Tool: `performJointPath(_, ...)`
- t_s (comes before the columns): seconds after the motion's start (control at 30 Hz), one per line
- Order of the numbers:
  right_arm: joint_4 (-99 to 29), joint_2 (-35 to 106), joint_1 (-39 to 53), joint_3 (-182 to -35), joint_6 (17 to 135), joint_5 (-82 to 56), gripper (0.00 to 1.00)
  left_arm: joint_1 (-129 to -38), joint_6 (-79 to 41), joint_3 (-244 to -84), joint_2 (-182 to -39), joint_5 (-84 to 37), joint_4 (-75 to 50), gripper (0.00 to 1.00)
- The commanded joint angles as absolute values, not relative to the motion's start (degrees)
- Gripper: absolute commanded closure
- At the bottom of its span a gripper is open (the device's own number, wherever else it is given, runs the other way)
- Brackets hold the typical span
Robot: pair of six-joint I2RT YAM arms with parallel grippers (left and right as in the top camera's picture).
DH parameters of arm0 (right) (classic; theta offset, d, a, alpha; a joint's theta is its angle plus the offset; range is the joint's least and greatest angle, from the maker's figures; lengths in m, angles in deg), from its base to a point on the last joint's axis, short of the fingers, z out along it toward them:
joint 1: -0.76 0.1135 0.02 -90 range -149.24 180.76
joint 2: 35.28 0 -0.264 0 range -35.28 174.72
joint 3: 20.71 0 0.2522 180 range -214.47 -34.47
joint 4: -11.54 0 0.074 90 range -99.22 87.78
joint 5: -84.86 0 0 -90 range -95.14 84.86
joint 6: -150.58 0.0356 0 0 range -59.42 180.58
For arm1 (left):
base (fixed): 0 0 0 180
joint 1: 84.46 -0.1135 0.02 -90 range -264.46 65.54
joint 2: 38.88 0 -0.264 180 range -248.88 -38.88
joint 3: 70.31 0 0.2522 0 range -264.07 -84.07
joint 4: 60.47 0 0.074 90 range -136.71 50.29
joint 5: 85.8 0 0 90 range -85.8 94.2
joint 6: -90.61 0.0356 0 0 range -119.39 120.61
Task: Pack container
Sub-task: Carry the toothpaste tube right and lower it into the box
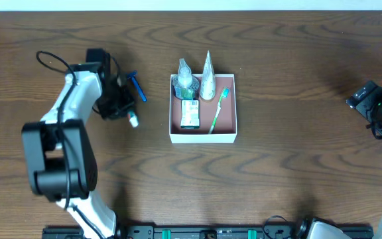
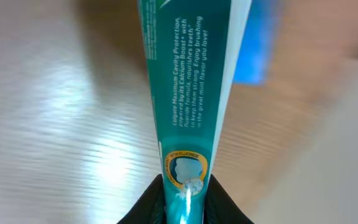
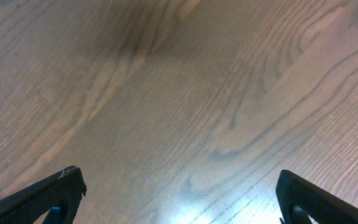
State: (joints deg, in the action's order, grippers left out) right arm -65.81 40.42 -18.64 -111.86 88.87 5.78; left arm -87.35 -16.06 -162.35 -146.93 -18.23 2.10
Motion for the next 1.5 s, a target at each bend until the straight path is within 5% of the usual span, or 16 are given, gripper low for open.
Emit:
performJointPath(0.0, -65.9, 40.5, -19.2, -112.0, 89.7, 6.0, 0.01, -87.0, -11.1, -165.7, -139.2, -33.1, 2.0, 0.81)
performJointPath(0.47, -65.9, 40.5, -19.2, -112.0, 89.7, 6.0, 0.01, -67.9, -11.9, -165.9, -120.9, -34.9, -7.4, 0.81)
performJointPath(0.9, -65.9, 40.5, -19.2, -112.0, 89.7, 6.0, 0.01, -45.9, -19.7, -165.9, -129.4, -3.5, -11.1, 0.82)
performJointPath(1.37, -65.9, 40.5, -19.2, -112.0, 89.7, 6.0, 0.01, -42.6, -22.9, -165.9, -141.5, 7.5, -15.1, 0.81)
performJointPath(1.47, -65.9, 40.5, -19.2, -112.0, 89.7, 6.0, 0.01, -42.6, -22.9, -165.9, -141.7, 7.9, -15.9, 0.68)
